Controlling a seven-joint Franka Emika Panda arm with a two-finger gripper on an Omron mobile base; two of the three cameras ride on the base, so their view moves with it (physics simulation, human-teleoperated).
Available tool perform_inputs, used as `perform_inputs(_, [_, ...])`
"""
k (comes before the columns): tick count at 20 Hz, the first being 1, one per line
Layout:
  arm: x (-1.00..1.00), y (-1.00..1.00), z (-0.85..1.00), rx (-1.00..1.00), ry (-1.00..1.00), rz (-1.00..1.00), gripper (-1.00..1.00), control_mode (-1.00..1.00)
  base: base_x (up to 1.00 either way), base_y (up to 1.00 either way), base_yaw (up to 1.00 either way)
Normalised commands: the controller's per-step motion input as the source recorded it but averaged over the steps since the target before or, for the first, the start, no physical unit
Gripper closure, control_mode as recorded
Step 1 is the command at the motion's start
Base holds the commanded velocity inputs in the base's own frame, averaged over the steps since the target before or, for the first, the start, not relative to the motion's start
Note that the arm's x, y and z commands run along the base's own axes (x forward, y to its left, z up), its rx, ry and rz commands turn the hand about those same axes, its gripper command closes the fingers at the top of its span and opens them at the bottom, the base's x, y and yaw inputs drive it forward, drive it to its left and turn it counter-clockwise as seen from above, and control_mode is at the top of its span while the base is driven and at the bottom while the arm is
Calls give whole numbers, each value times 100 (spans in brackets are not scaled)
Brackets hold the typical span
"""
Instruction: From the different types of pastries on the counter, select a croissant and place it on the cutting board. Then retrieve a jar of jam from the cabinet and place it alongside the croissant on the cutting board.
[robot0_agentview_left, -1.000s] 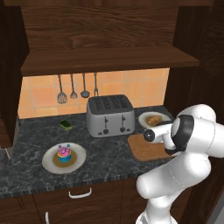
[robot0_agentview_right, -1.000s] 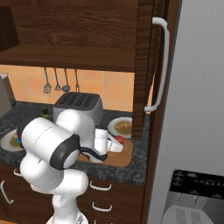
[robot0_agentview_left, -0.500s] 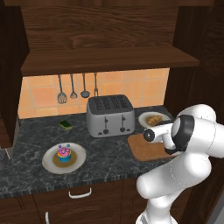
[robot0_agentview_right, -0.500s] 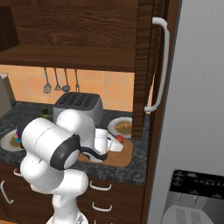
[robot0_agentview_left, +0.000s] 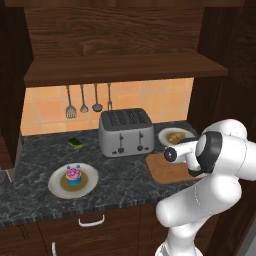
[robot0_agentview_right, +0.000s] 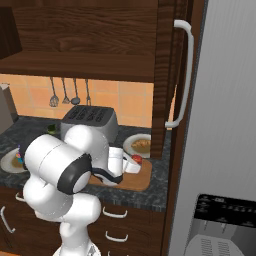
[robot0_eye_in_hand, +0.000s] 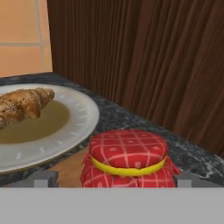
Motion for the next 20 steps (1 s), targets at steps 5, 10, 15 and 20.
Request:
perform_inputs(5, [-36,30,0,0,-2,1,-100,-100,0,0,0])
perform_inputs(10, [-84,20,1,0,-5,0,-100,-100,0,0,0])
perform_inputs(15, [-75,42,20,-1,-17,2,-100,-100,0,0,0])
perform_inputs(20, [-4,98,66,-7,4,0,-100,-100,0,0,0])
